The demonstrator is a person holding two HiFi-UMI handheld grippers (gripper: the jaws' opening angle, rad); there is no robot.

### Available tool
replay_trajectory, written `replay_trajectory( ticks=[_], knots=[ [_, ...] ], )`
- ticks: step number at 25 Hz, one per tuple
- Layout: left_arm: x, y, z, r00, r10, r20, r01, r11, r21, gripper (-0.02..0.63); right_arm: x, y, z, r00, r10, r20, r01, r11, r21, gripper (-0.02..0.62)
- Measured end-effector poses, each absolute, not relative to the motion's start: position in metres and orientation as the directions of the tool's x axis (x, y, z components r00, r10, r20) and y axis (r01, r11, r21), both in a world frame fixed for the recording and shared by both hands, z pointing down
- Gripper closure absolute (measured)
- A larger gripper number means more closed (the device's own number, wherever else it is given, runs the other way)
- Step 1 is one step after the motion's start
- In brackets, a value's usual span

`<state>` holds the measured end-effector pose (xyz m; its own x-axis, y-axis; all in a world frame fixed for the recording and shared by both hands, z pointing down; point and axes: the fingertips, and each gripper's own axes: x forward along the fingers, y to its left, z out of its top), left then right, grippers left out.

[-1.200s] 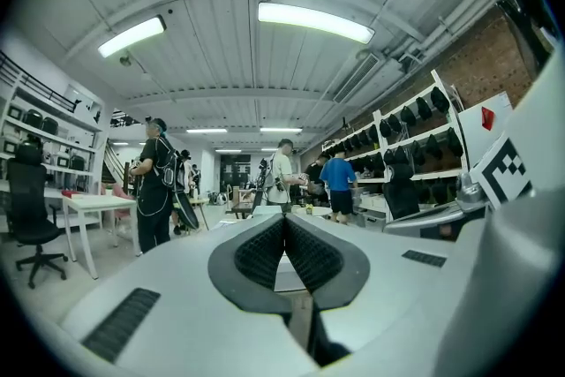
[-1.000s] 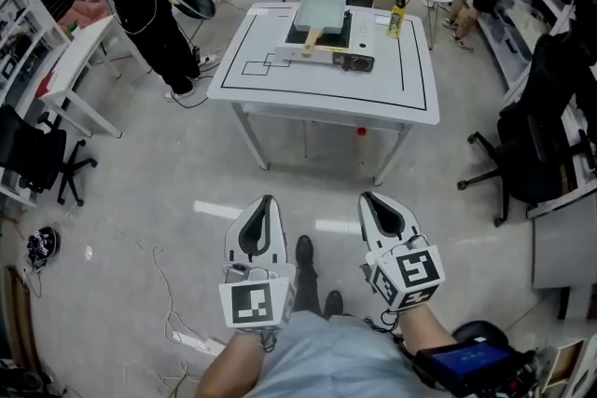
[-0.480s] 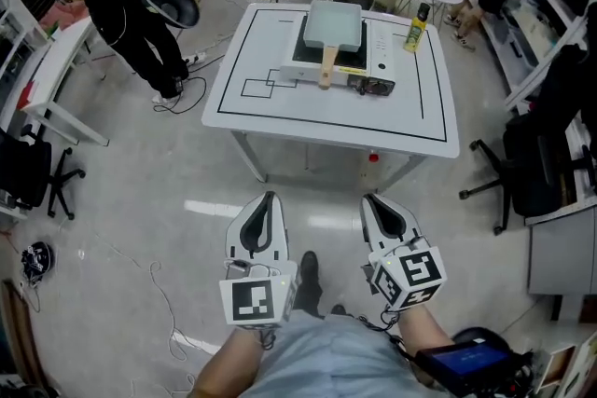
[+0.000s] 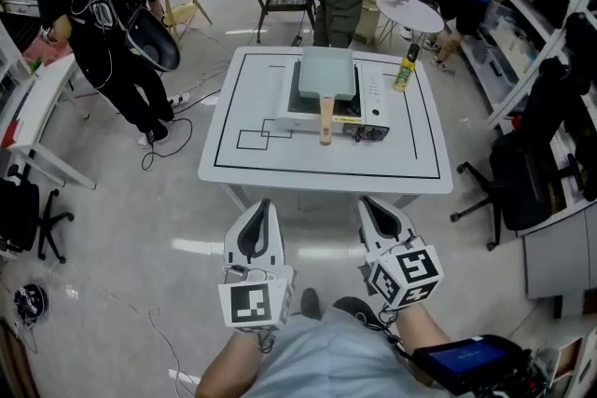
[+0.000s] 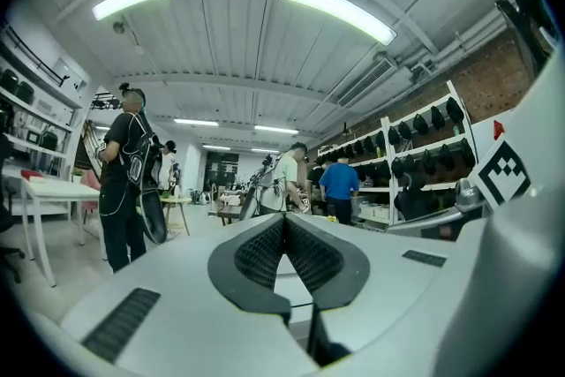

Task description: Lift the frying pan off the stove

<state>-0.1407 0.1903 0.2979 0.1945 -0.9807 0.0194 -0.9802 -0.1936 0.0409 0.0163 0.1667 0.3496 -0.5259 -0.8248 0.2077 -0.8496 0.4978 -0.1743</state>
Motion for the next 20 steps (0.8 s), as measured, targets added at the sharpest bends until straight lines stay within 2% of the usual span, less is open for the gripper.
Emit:
replay_trajectory(
  ticks=[11, 20],
  knots=[
    [-0.128, 0.141, 0.324, 0.261, -0.962, 0.073, -0.965, -0.259, 0.037, 0.588, 0.031, 0.122, 0.359, -0.472, -0.853, 0.222, -0.879, 0.436, -0.191, 0.546],
    [-0.116, 0.064, 0.345, 0.251, -0.958, 0.137, -0.968, -0.251, 0.017, 0.588, 0.042, 0.053, 0.393, -0.485, -0.836, 0.258, -0.868, 0.425, -0.258, 0.546]
  ],
)
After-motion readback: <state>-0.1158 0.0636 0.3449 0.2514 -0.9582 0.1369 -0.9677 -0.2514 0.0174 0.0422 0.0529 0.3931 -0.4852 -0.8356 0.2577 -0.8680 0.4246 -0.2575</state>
